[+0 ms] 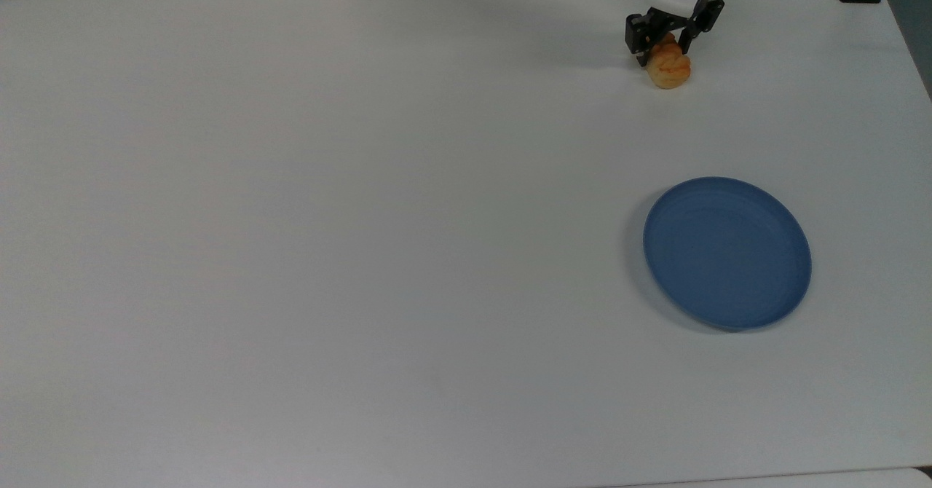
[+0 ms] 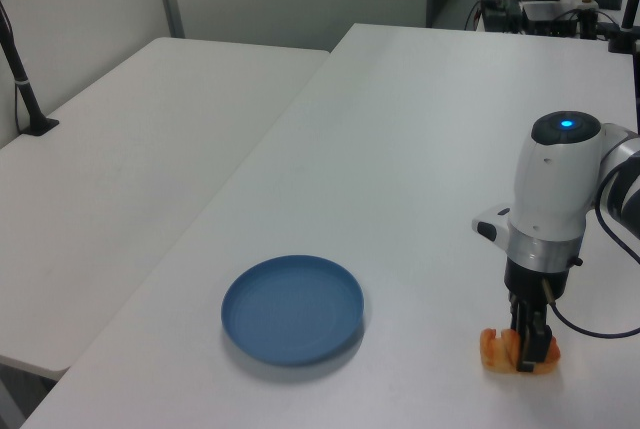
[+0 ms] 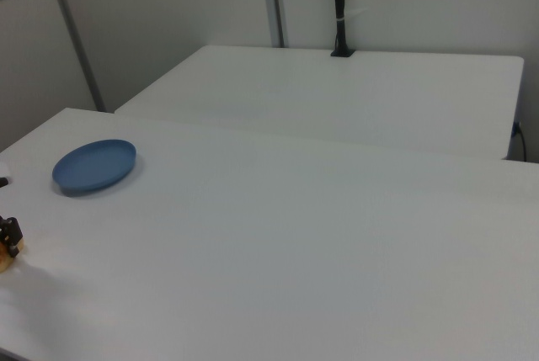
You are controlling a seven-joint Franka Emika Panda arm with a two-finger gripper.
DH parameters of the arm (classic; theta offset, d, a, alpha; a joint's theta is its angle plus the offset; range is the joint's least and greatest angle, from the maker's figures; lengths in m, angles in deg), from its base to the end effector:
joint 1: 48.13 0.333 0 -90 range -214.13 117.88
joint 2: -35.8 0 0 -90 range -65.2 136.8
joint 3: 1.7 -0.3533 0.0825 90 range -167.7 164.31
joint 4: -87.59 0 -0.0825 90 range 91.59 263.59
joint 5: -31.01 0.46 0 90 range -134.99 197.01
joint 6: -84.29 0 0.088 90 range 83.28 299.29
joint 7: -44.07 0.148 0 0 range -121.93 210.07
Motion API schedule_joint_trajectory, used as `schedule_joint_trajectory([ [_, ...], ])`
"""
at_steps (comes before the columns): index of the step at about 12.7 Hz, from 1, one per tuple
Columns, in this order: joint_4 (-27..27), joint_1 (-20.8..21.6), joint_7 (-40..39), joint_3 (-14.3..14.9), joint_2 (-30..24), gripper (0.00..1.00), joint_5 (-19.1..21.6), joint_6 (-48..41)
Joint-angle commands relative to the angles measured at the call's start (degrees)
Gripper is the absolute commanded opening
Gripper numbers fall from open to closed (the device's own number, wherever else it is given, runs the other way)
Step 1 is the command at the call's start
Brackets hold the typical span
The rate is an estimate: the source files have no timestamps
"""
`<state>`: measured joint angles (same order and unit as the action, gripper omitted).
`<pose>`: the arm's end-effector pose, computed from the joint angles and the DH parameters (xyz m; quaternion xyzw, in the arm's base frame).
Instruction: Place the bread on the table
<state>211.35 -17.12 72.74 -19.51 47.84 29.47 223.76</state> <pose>0.4162 0.4761 0.2533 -0.9827 -0.1802 -0.0149 0.0410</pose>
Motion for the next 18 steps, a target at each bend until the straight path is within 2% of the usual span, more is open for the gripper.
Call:
schedule_joint_trajectory([
  [1, -2.11, -0.86, 4.45, -0.38, -0.70, 1.00, 1.53, -2.17],
  [5, -10.63, -3.49, 5.79, -0.38, -2.37, 1.00, 1.63, -15.43],
  [8, -18.97, -7.79, 5.70, 0.06, -5.26, 1.00, 1.89, -28.43],
  [10, -23.20, -11.04, 5.70, 0.76, -7.28, 1.00, 1.89, -33.28],
  [12, -25.32, -12.55, 5.44, 4.08, -10.62, 1.00, 1.89, -36.71],
  [15, -29.97, -12.82, 4.82, 12.42, -12.56, 1.00, 1.89, -43.39],
  [18, -31.13, -13.16, -3.59, 20.95, -13.88, 1.00, 1.98, -47.18],
])
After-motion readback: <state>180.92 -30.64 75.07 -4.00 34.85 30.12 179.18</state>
